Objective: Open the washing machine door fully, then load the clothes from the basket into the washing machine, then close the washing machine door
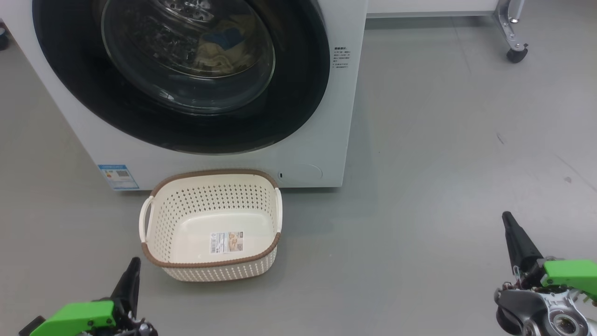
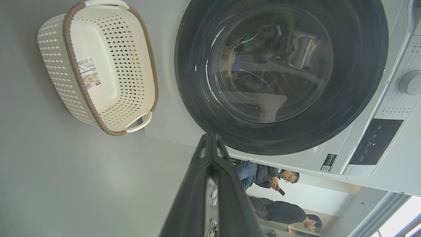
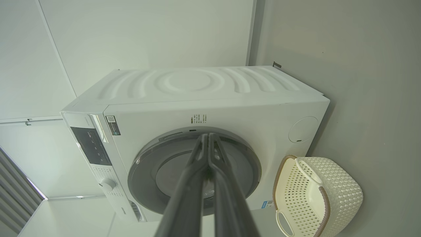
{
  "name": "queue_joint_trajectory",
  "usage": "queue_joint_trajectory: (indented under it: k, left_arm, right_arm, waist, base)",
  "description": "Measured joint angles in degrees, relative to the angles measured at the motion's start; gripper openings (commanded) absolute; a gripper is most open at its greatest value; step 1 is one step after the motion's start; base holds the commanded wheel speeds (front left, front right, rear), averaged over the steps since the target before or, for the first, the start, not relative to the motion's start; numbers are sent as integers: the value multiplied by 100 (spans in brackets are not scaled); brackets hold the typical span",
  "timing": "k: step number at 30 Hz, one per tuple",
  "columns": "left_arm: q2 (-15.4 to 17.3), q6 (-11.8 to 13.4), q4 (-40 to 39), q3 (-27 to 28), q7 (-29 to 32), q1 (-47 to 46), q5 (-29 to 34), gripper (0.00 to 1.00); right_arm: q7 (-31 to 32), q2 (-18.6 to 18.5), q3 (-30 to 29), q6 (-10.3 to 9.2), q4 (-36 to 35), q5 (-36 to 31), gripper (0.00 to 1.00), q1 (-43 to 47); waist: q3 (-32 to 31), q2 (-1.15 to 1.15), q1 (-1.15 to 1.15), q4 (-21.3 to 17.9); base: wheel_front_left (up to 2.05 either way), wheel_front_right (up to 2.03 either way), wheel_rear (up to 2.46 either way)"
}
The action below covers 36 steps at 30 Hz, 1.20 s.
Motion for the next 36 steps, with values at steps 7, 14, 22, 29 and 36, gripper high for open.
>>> queue_joint_trajectory:
  k: [7,14,22,29,36]
  left_arm:
    - [0,0,0,0,0,0,0,0]
    - [0,0,0,0,0,-1,0,0]
    - [-1,0,0,1,0,-1,0,0]
    - [-1,0,0,1,0,-1,0,0]
    - [-1,0,0,1,0,-1,0,0]
  right_arm:
    - [5,2,-15,0,3,-1,0,-1]
    - [7,7,-25,0,3,-1,0,-1]
    - [8,19,-41,0,4,-2,0,-2]
    - [8,24,-54,0,4,-10,0,-5]
    - [26,27,-63,0,4,-10,0,-7]
  waist:
    - [0,0,0,0]
    - [0,0,0,0]
    - [0,0,0,0]
    - [0,0,0,0]
    - [0,0,0,0]
  base:
    - [0,0,0]
    - [0,0,0]
    - [0,0,0]
    - [0,0,0]
    - [0,0,0]
